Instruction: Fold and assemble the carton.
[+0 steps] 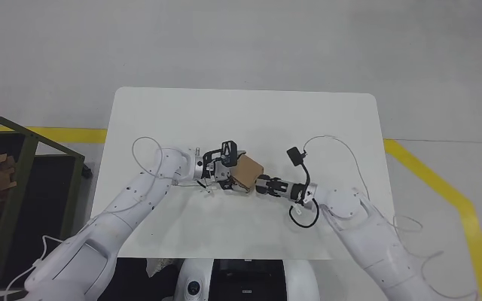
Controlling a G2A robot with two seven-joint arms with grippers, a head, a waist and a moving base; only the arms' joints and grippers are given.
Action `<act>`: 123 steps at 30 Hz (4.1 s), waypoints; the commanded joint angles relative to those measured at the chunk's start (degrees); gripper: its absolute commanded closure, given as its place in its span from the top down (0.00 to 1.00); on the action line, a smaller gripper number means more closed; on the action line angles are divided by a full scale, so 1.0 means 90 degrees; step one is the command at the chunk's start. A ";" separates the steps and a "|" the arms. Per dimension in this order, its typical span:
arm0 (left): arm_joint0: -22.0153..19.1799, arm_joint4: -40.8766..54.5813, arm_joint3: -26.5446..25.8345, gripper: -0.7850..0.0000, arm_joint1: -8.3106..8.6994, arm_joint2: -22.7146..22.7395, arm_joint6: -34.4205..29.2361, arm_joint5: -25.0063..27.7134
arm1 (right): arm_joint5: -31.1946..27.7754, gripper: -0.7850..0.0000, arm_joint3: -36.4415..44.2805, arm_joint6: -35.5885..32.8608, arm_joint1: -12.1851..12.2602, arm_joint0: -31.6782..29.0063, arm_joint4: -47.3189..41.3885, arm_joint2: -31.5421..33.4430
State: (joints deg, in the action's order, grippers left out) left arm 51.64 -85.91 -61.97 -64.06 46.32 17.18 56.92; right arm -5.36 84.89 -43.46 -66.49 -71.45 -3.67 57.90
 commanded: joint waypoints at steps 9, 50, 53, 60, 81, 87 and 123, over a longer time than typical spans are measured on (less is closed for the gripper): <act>0.0003 -0.0018 -0.0038 1.00 -0.0005 -0.0016 0.0000 0.0030 | -0.0019 0.00 -0.0054 0.0037 -0.0024 0.0050 -0.0021 -0.0055; 0.2126 0.0558 -0.1356 1.00 0.1161 0.3312 0.1269 -0.0550 | -0.0159 1.00 0.0782 -0.0444 -0.0032 -0.0118 0.0424 -0.0693; 0.2233 0.0808 -0.1362 1.00 0.1210 0.3634 0.1130 -0.0649 | -0.0207 1.00 0.0799 -0.0462 -0.0048 -0.0085 0.0407 -0.0759; 0.2310 0.1231 -0.1348 1.00 0.1245 0.3961 0.0913 -0.0766 | -0.0430 1.00 0.0798 -0.0343 -0.0096 -0.0044 0.0322 -0.0907; 0.2310 0.1231 -0.1348 1.00 0.1245 0.3961 0.0913 -0.0766 | -0.0229 1.00 0.0869 0.0623 0.0045 -0.0244 0.0698 -0.0040; 0.2310 0.1231 -0.1348 1.00 0.1245 0.3961 0.0913 -0.0766 | 0.0171 1.00 0.0995 0.0925 0.0066 -0.0193 0.1083 0.0131; 0.2310 0.1231 -0.1348 1.00 0.1245 0.3961 0.0913 -0.0766 | 0.0211 1.00 0.1589 0.1584 0.0065 -0.0179 0.7407 -0.0726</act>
State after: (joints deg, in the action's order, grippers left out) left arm 72.43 -74.83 -74.10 -52.86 81.97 25.40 50.03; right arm -3.67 99.48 -29.20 -65.78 -73.36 62.88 51.58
